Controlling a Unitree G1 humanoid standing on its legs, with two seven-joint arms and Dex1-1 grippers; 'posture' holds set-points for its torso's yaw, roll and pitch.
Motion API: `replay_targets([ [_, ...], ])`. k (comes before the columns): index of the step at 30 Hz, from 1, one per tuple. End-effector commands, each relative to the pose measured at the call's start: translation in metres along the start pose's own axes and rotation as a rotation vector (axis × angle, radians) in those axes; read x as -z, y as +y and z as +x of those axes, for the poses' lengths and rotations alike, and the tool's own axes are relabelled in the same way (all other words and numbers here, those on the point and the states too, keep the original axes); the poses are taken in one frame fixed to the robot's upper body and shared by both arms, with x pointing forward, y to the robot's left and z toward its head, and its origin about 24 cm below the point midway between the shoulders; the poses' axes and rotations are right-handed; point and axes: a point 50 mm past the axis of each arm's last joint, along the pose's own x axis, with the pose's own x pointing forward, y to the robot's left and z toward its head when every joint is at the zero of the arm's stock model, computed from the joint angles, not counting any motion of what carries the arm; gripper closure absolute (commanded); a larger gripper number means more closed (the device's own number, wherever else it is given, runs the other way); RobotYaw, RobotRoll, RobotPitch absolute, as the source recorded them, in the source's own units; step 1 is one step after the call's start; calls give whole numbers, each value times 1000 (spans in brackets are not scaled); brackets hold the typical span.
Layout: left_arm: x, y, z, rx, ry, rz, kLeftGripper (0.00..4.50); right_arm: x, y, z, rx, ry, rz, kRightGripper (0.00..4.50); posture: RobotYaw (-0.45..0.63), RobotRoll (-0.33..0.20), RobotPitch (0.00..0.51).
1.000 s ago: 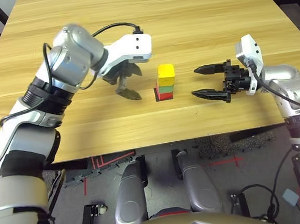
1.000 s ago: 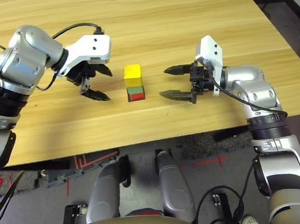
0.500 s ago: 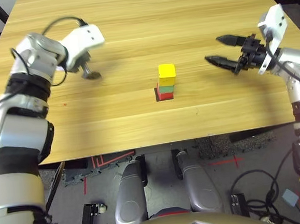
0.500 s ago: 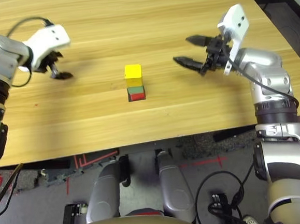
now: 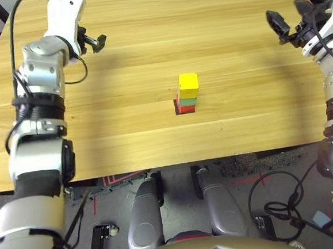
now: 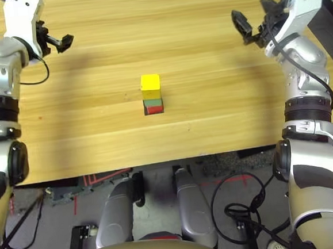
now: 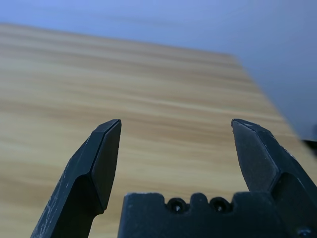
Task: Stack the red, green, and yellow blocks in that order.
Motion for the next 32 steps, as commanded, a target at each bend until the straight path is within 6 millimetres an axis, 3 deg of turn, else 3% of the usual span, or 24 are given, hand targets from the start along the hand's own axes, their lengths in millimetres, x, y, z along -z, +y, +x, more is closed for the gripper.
replay_targets([
  [1,10,12,-23,-154,7,-30,21,0,-17,-10,168,-34,-20,0,169,101,265],
  [5,15,23,-31,-288,-18,-62,21,4,-31,-20,318,-47,-52,0,176,100,266],
  [9,7,30,-40,-423,-127,-155,21,12,-49,-35,447,-26,-47,0,187,104,273],
  [13,-2,26,-43,-448,-223,-220,21,22,-63,-52,527,4,-59,0,169,96,291],
  [15,-2,22,-45,-443,-238,-229,21,28,-63,-58,544,22,-72,0,162,92,300],
  [22,28,4,-57,-367,-153,-210,21,46,-59,-78,563,81,-63,0,165,71,327],
  [32,47,1,-71,-389,-99,-216,21,50,-51,-67,532,88,-53,0,231,83,300],
])
